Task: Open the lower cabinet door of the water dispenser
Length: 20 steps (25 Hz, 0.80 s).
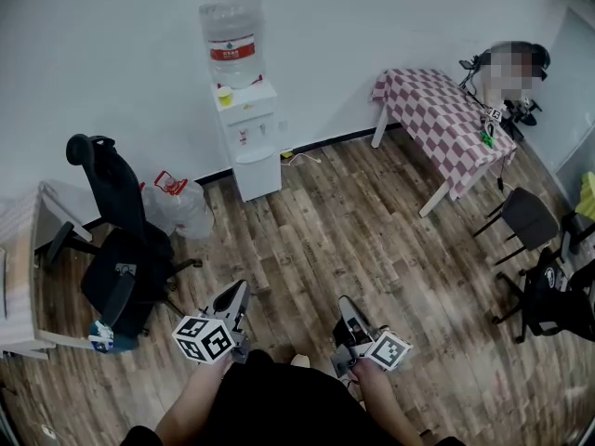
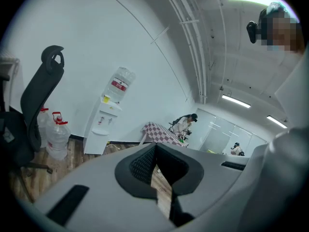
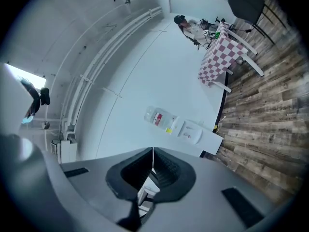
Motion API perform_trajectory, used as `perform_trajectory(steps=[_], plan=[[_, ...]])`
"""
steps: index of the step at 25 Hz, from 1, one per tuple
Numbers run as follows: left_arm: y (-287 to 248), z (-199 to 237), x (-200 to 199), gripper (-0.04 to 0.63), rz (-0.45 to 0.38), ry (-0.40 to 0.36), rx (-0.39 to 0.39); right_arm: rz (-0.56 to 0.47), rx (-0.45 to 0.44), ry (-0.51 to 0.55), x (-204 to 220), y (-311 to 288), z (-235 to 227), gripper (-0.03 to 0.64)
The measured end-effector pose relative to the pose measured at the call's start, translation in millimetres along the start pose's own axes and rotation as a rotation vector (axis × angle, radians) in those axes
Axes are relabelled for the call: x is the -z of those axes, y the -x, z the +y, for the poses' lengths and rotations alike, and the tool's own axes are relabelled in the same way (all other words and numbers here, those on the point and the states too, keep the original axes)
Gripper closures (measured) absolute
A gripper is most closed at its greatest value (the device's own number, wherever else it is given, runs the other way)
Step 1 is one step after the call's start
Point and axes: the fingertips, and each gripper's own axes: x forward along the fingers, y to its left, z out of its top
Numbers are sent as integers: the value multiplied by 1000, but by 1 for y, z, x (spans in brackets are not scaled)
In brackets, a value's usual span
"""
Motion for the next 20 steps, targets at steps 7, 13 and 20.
perform_trajectory(steps=[7,13,20], plan=[[-1,-9,18,581,11,9,-27,34,20,-12,-5,22,-19,594],[-6,-4,12,581,0,8,-41,62,7,-2,-10,9,-18,594],[-25,12,7,581,19,16,-48,62,9,-23,-17,-16,-25,594]])
